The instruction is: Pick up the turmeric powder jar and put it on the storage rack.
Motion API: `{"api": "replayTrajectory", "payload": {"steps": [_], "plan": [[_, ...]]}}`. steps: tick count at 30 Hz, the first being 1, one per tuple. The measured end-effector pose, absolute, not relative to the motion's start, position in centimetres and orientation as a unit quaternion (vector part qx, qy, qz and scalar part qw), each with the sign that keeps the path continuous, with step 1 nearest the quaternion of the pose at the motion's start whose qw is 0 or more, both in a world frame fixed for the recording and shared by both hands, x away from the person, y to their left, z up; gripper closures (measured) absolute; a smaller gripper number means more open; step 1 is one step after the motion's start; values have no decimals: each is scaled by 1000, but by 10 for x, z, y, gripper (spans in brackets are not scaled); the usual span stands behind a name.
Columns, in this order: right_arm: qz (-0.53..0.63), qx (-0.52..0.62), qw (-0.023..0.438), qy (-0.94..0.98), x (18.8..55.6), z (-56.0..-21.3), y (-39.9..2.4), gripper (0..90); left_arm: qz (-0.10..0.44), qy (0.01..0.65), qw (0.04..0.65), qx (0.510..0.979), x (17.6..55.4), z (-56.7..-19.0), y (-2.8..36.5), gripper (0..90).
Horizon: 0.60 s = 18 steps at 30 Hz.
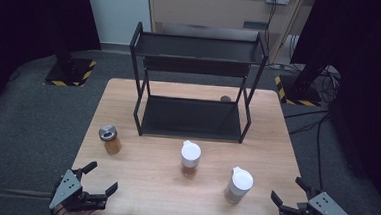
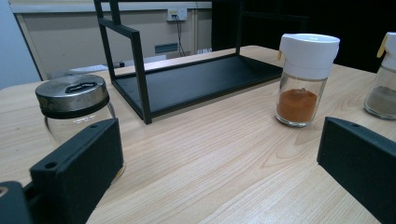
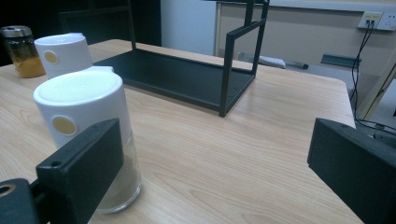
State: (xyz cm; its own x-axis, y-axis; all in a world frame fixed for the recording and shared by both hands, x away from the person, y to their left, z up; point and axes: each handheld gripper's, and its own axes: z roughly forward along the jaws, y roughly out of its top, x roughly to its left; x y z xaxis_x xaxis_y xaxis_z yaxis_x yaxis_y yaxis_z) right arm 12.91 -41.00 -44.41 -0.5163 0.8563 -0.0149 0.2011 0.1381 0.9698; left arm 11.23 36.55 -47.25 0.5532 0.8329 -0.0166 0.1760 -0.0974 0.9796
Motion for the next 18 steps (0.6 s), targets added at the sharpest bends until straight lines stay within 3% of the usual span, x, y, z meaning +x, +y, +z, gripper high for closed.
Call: {"api": "replayTrajectory", "payload": {"steps": [18], "plan": [[530, 381, 311, 691, 128, -443, -408, 38, 287, 368, 561, 684, 113, -472, 366, 0]]}}
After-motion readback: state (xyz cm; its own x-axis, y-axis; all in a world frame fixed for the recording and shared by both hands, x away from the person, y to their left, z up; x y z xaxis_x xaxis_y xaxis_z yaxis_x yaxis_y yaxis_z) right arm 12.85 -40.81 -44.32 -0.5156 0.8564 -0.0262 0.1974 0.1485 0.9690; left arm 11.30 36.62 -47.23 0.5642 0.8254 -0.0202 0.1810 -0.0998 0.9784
